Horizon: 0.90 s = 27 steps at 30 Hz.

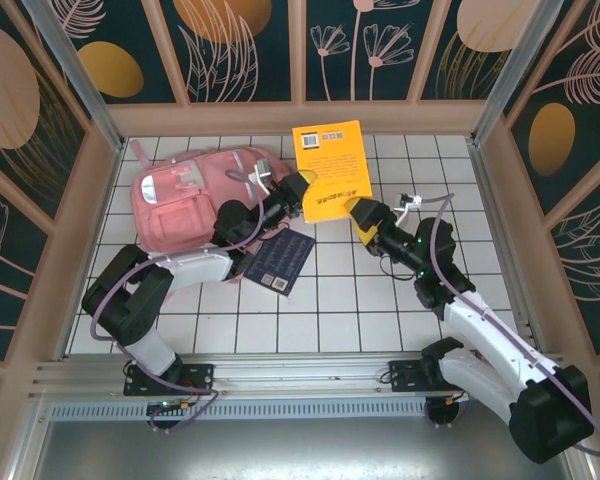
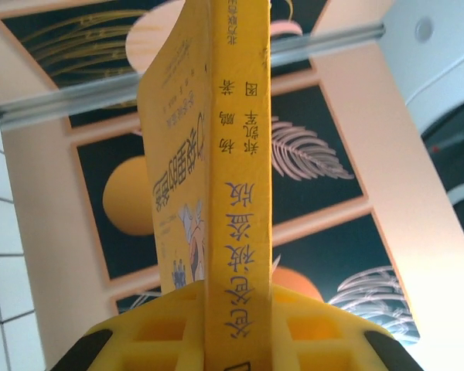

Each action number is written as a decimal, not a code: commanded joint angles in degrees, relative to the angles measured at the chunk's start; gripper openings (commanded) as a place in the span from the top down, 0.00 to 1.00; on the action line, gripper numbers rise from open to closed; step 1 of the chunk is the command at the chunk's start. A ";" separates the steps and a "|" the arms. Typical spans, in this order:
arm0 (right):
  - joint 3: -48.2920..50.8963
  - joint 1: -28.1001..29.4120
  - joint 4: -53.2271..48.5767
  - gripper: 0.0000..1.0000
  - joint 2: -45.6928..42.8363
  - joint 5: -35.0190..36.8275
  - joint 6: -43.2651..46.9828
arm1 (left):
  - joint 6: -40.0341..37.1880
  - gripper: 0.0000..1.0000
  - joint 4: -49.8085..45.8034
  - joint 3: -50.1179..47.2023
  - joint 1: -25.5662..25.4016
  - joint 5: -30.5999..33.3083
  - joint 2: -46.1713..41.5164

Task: Pack the student bag
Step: Pass the book.

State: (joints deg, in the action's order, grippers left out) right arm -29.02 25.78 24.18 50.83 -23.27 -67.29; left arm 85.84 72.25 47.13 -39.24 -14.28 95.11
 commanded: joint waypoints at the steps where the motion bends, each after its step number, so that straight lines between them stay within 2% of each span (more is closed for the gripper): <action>1: 1.74 2.02 15.08 0.01 1.83 7.73 -7.16 | 1.81 1.00 8.69 1.94 -2.13 9.56 -0.16; 6: 0.80 6.40 20.17 0.07 4.94 17.00 -7.50 | 0.07 1.00 7.30 0.58 -4.16 14.79 -1.22; 10: -0.53 9.68 22.99 0.29 7.10 22.83 -5.45 | -1.02 1.00 5.10 0.29 -5.05 16.78 -2.07; 14: -2.76 10.09 22.70 0.52 8.98 23.56 -4.02 | -1.02 1.00 2.96 0.14 -5.53 17.49 -2.71; 22: -5.07 9.75 22.68 0.58 10.56 23.97 -1.30 | 0.80 1.00 3.60 0.57 -6.18 14.43 -1.38; 24: -5.48 9.65 22.79 0.64 11.16 23.97 -0.88 | 0.92 1.00 3.73 0.79 -6.24 13.71 -1.03; 27: -5.87 9.00 23.00 0.83 12.15 23.17 -0.87 | 1.58 1.00 3.69 1.39 -6.54 12.42 -0.29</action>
State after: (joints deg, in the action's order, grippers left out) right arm -32.45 35.33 43.38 62.43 -0.69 -69.25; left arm 86.83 70.91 46.94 -45.10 0.75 95.02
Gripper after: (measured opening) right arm 0.203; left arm 0.178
